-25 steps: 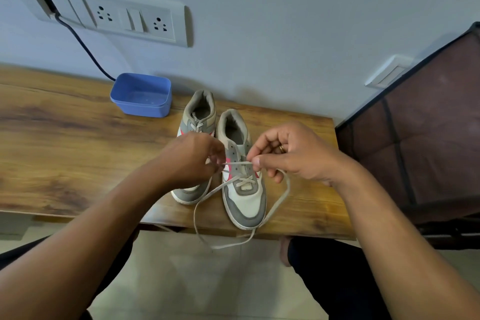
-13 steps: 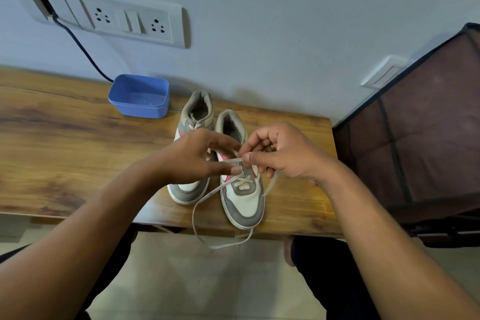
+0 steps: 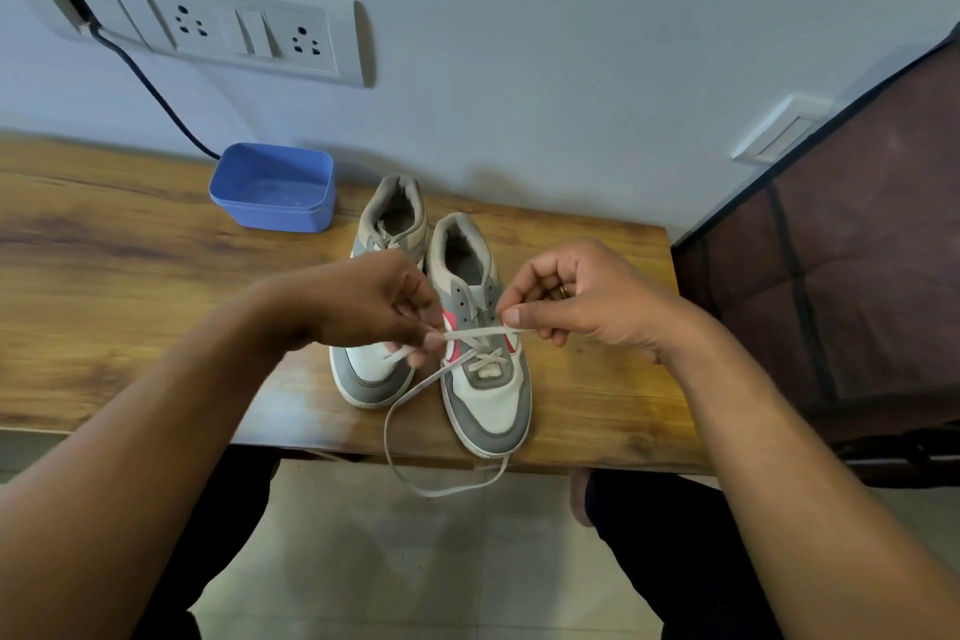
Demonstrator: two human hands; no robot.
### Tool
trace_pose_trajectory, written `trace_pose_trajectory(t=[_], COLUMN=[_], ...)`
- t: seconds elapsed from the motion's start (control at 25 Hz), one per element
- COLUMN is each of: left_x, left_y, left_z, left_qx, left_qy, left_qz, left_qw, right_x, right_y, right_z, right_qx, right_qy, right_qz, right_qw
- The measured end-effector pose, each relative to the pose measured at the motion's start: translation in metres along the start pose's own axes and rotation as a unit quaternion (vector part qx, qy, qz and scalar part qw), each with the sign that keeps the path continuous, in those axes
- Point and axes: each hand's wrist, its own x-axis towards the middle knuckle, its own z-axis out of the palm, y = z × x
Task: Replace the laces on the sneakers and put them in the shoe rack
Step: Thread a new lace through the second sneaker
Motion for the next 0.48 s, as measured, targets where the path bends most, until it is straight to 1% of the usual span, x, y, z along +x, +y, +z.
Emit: trace_pose_trajectory(t=[0.04,0.12,0.28,0.4,0.48], left_x=[-0.002,-0.004,0.0,-0.002,-0.005], left_y=[-0.005,-0.009,-0.003,-0.005,-0.009], left_z=[-0.004,-0.006,-0.001,-0.003,-0.009], left_qx=[0.017,0.025,-0.024,-0.037,-0.025], left_qy=[-0.013,-0.013,0.002,-0.002,-0.002], left_qz=[-0.015,-0.025,-0.008,-0.01,-0.018], left_qw=[1.0,0.999,1.0,0.999,1.0], right_x=[-0.002,-0.003,0.01,0.013,0.011], right_y=[0.002,0.003,0.001,0.0,0.002], right_z=[-0.003,0.003,0.024,0.026,0.021], right_qx=[-0.006,-0.004,0.042,0.001,-0.01], right_qy=[-0.007,-0.027,-0.055,-0.086,-0.064], right_qz=[0.006,0.011,0.043,0.024,0.018], right_qw=[1.0,1.0,0.997,0.996,0.998])
